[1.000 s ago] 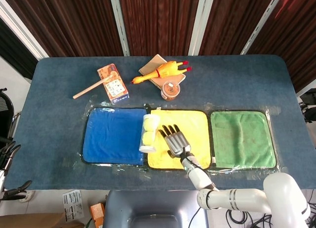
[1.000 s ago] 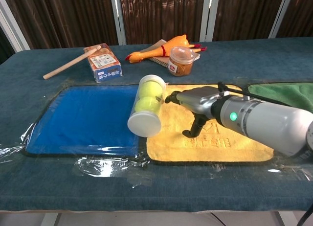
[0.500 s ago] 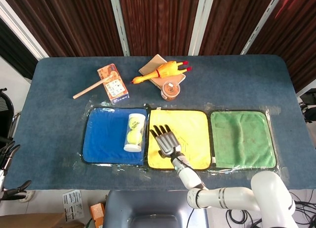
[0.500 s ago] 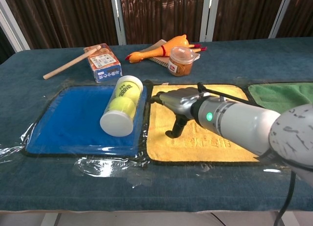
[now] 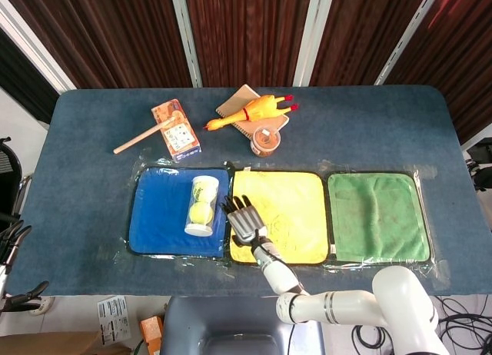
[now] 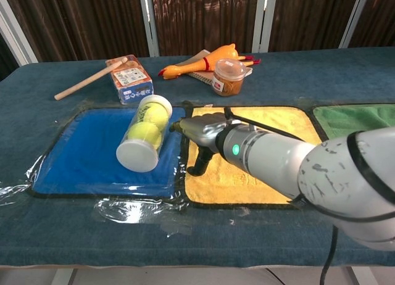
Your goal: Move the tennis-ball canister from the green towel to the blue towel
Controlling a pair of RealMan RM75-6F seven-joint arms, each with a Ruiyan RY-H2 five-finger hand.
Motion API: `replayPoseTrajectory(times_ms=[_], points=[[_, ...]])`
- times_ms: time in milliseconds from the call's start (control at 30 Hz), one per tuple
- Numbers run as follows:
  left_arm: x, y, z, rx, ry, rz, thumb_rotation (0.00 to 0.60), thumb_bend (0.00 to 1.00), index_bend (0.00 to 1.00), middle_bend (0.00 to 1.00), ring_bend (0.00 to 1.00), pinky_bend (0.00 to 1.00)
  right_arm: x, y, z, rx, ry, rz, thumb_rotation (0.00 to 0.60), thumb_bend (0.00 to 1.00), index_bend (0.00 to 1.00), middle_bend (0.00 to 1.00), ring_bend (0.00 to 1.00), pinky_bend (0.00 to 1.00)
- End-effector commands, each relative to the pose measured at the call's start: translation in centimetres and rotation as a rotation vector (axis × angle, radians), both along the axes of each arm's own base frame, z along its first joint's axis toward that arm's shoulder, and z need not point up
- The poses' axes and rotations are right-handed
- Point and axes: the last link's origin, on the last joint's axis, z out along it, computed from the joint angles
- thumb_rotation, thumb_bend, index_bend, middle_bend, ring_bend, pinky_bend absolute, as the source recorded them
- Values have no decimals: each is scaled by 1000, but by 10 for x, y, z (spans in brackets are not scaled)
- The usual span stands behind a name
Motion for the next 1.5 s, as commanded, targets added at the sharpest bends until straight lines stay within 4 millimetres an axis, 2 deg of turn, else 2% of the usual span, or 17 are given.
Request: replayPoseTrajectory(times_ms=[33, 567, 733, 867, 1067, 1133, 1333, 1433, 1467, 1500], points=[[0, -1, 0, 2, -1, -1, 600, 26, 0, 9, 64, 136, 4, 0, -2, -3, -5, 7, 600, 308, 78, 12, 0, 0], [0, -2, 1, 5, -1, -6, 600, 26, 0, 9, 64, 136, 18, 4, -9, -8, -41, 34, 600, 308, 68, 13, 0, 0], [0, -2, 1, 7, 0, -9, 600, 26, 0, 9, 64, 136, 14, 3, -6, -19, -31, 47, 600, 308, 64, 13, 0, 0], [0, -2, 1, 7, 1, -8, 600, 26, 0, 9, 64, 136, 4, 2, 3, -38, -17, 56, 600, 308, 60, 12, 0, 0], [0, -3, 0, 4, 6, -9, 600, 26, 0, 9, 64, 136, -35, 11, 50, -95, -15, 70, 600, 309, 41, 13, 0, 0], [1, -3, -1, 5, 8, -8, 600, 26, 0, 9, 64, 136, -56, 18, 73, -124, -24, 73, 600, 308, 35, 13, 0, 0], [2, -3, -2, 12, 11, -9, 600, 26, 0, 9, 64, 136, -142, 63, 155, -240, 22, 44, 600, 308, 13, 13, 0, 0], [2, -3, -2, 13, 12, -9, 600, 27, 0, 10, 64, 136, -149, 68, 161, -250, 17, 45, 600, 309, 10, 17, 0, 0], [2, -3, -2, 13, 12, -10, 600, 27, 0, 10, 64, 136, -158, 73, 168, -266, 22, 31, 600, 309, 8, 19, 0, 0], [3, -2, -3, 14, 13, -11, 600, 26, 0, 10, 64, 136, -178, 83, 181, -298, 43, -5, 600, 308, 5, 21, 0, 0]])
